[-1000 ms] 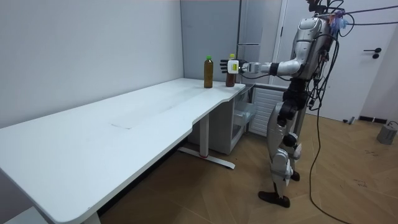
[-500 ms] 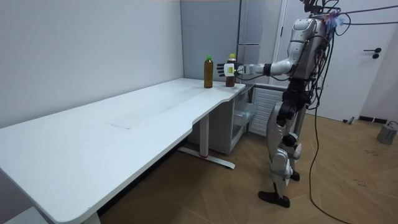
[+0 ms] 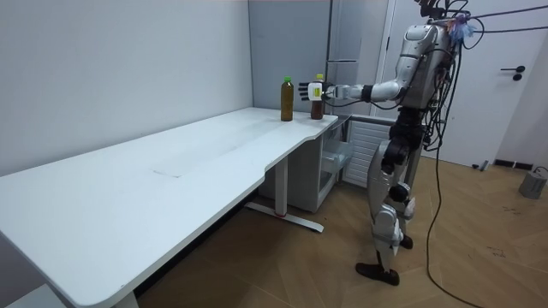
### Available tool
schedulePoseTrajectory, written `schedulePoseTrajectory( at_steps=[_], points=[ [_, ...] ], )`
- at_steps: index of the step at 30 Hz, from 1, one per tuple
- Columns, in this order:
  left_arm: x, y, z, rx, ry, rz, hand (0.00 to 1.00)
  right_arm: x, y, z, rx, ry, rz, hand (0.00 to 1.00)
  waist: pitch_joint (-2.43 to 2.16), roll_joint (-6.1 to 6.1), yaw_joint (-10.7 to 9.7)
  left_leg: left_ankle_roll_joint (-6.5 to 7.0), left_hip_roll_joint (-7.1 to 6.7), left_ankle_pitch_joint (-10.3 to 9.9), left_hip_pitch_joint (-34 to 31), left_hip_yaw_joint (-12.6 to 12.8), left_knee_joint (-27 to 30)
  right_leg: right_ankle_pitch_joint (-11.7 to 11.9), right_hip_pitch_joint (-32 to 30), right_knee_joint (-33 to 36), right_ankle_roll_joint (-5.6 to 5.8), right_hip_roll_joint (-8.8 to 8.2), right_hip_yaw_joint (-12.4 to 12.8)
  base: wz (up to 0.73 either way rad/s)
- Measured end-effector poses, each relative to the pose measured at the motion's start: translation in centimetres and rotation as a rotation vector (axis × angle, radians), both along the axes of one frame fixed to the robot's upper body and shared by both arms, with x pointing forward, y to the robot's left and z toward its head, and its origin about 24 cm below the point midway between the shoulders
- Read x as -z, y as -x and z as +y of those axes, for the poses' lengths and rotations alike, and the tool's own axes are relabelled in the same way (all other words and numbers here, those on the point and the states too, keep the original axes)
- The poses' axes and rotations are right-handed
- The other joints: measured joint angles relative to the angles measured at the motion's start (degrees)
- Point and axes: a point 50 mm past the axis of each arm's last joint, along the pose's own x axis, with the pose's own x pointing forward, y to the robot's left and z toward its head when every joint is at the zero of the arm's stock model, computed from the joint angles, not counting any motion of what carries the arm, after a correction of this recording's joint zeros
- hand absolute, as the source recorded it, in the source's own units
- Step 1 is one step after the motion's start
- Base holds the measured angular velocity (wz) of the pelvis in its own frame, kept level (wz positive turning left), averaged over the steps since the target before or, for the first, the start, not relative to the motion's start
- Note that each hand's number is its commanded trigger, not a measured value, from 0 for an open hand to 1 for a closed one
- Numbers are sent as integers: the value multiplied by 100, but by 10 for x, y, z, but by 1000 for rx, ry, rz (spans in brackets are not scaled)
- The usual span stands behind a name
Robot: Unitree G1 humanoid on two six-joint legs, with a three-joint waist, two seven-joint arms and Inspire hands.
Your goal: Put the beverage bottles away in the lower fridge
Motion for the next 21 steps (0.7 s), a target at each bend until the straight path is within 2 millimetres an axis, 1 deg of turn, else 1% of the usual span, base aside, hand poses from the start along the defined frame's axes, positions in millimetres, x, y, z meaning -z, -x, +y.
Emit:
schedulePoseTrajectory(
  at_steps=[7,13,14,15,16,21],
  points=[
    [-4,-4,0,-11,-1,-14,0,0,2,0,-97,26,32,0,1,9,-9,0,0,0,43,0,-3,0,29,-1,-1,0,-1,0],
    [-6,-4,0,-15,-1,-20,0,1,7,-1,-100,31,78,0,-4,16,-40,0,0,0,4,-5,-2,-1,-9,-3,1,0,3,0],
    [-6,-4,-1,-15,-1,-21,69,1,9,-1,-111,34,92,0,-11,25,-55,0,0,1,-3,-4,-2,-1,-24,-2,1,0,5,0],
    [-6,-4,0,-16,-1,-21,82,1,10,-1,-117,36,98,0,-12,26,-67,1,0,1,-5,-4,-1,-1,-15,0,1,0,5,0],
    [-6,-4,0,-18,-1,-20,100,1,11,-1,-126,37,108,0,-11,25,-89,1,0,1,-5,-3,0,-1,-15,3,1,0,5,0],
    [-6,-4,0,-32,-1,-19,100,2,16,0,-150,30,152,0,1,6,-109,1,0,2,0,-2,0,0,-31,7,0,-1,5,0]
  ],
)
